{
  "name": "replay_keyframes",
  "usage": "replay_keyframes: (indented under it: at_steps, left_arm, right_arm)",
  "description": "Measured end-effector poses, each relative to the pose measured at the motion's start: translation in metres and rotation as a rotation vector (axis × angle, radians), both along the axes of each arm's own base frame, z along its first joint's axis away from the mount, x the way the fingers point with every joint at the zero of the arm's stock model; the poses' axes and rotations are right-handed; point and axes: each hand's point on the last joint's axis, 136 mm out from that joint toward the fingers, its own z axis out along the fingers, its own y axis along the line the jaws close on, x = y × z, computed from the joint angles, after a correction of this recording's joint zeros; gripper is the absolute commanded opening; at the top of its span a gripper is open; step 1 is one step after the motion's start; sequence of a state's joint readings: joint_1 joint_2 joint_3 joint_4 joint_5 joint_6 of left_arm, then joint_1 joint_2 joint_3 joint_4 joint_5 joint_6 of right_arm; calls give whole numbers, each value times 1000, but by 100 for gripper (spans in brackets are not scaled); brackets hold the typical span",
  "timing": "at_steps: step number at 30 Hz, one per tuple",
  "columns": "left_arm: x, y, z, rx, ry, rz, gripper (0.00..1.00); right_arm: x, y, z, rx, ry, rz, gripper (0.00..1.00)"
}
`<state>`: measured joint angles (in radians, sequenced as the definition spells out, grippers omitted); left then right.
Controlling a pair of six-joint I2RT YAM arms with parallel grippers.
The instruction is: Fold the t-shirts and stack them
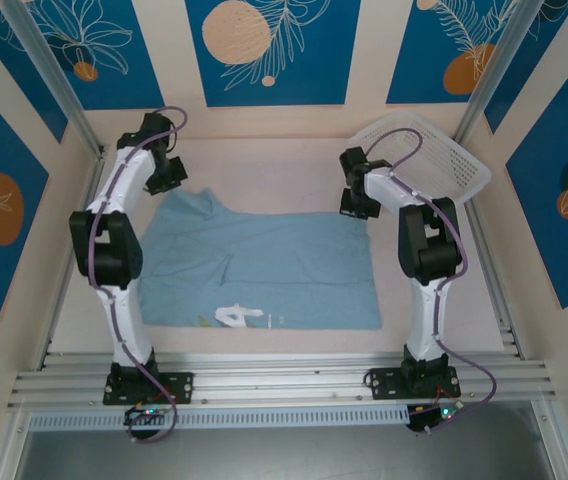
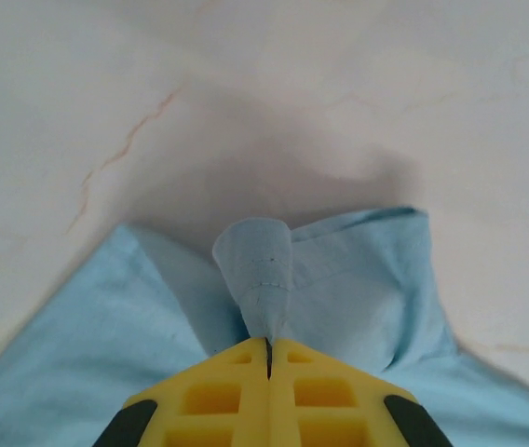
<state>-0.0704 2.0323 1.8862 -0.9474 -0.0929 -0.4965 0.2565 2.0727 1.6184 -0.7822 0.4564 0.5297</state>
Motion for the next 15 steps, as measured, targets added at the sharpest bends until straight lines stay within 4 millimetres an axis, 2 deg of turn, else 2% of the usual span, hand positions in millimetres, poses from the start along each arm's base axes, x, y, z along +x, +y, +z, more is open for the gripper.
replay_keyframes:
  at_steps: [5,8,11,15]
  left_arm:
    - [-48,8,20,2,-25,60,0]
    - [-79,15,33,16,-47,99,0]
    - [-108,22,43,27,-74,135,0]
    - [-152,31,48,39,-95,187,0]
  right_arm:
    - [-12,5,38,32,-76,17,0]
    - [-28,7,53,43,-99,25,0]
    - [-51,6,59,59,-98,22,0]
    - [-83,4,53,70,-66,19,0]
